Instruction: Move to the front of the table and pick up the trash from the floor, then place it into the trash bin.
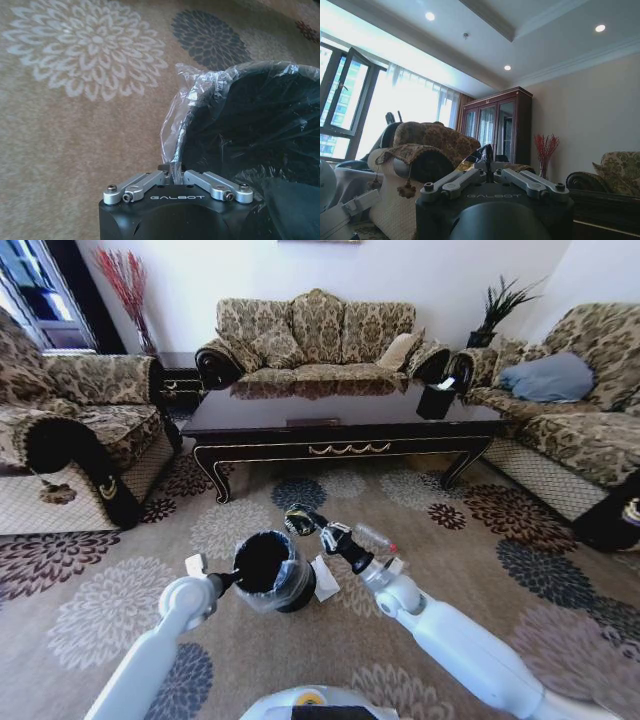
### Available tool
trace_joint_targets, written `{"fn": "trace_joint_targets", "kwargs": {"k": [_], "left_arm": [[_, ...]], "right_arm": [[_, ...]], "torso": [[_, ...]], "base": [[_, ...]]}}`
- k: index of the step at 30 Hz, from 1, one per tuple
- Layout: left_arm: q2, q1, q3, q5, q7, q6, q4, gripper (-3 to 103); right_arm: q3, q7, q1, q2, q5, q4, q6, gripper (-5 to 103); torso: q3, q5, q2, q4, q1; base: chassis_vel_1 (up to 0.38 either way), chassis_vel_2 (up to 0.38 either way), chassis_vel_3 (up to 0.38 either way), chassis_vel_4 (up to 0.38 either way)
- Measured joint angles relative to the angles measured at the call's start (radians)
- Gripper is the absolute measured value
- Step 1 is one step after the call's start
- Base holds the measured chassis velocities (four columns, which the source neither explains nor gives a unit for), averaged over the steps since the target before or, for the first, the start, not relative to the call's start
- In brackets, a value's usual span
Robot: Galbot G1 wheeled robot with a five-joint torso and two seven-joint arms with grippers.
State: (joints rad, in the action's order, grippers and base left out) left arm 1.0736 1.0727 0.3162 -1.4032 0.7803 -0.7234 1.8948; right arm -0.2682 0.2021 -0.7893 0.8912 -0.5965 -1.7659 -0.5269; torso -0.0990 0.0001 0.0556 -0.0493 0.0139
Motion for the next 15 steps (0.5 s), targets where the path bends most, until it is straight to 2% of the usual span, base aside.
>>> {"fn": "trace_joint_targets", "kwargs": {"k": [8,15], "left_arm": [[0.057,-0.085,-0.066,-0.054,0.054,-0.001,-0.036,0],[0.053,-0.088,-0.065,-0.068,0.060,-0.004,-0.011,0]], "right_arm": [[-0.072,0.009,0.090,0.038,0.082,0.124,-0.034,2],[-0.065,0.013,0.079,0.025,0.113,0.143,-0.031,2]], "torso": [[0.000,0.0000,0.000,-0.0001,0.000],[0.000,0.0000,0.000,-0.0001,0.000]], "base": [[0.000,0.000,0.000,0.000],[0.000,0.000,0.000,0.000]]}}
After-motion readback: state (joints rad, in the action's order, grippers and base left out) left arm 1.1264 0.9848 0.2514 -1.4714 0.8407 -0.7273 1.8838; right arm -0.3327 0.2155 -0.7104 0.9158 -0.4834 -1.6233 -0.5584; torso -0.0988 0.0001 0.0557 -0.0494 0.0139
